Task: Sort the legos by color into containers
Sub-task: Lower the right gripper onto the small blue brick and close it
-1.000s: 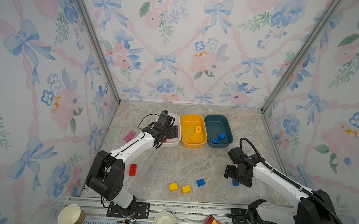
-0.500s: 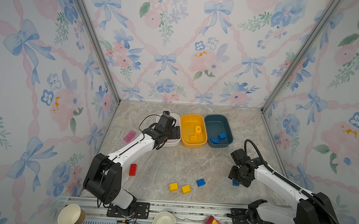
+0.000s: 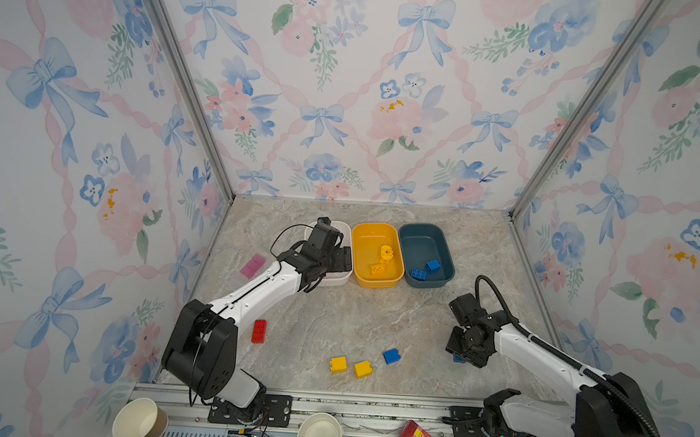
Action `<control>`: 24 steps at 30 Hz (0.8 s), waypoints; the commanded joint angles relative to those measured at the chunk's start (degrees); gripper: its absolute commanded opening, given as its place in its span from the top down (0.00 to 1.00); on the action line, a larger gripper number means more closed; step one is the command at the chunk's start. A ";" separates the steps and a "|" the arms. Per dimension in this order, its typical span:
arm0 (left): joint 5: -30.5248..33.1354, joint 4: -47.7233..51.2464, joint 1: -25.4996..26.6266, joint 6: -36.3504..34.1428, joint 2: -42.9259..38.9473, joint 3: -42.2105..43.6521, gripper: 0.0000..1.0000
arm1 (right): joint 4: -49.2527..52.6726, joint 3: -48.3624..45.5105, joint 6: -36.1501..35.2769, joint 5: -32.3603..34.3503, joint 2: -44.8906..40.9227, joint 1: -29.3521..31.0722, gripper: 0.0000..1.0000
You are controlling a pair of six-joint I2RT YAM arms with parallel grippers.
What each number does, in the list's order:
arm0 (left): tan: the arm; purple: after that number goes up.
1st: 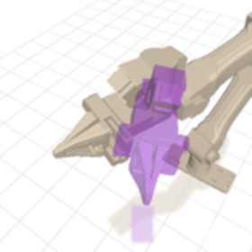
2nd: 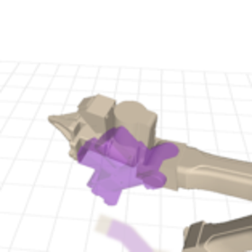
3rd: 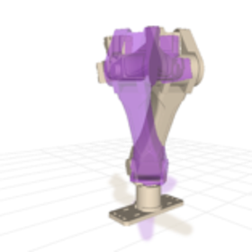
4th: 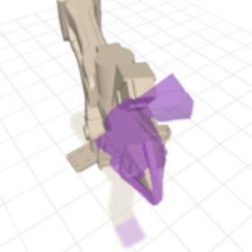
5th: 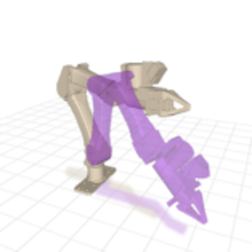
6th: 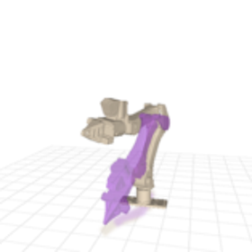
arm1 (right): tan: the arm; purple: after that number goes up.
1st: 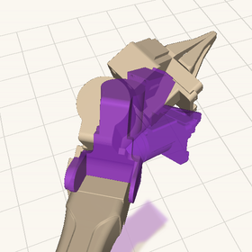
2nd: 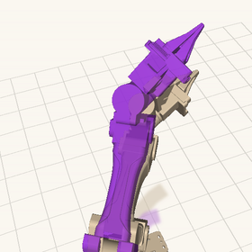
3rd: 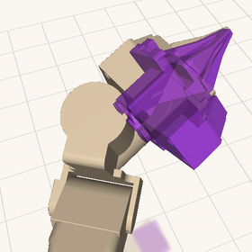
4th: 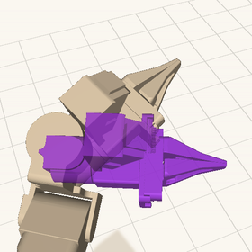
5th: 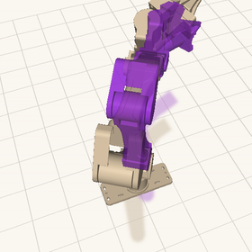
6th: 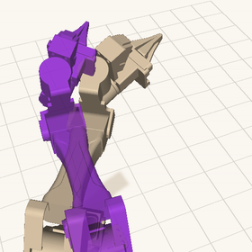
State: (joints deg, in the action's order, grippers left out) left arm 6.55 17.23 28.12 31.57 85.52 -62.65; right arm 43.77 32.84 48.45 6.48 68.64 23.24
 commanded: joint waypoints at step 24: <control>0.33 -0.14 0.27 1.80 -5.43 5.54 0.08 | 3.35 5.29 -1.47 0.06 0.03 1.90 0.74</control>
State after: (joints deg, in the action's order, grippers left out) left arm 6.57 17.19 28.12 32.47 81.80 -58.28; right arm 44.56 34.96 47.48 6.07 70.11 24.60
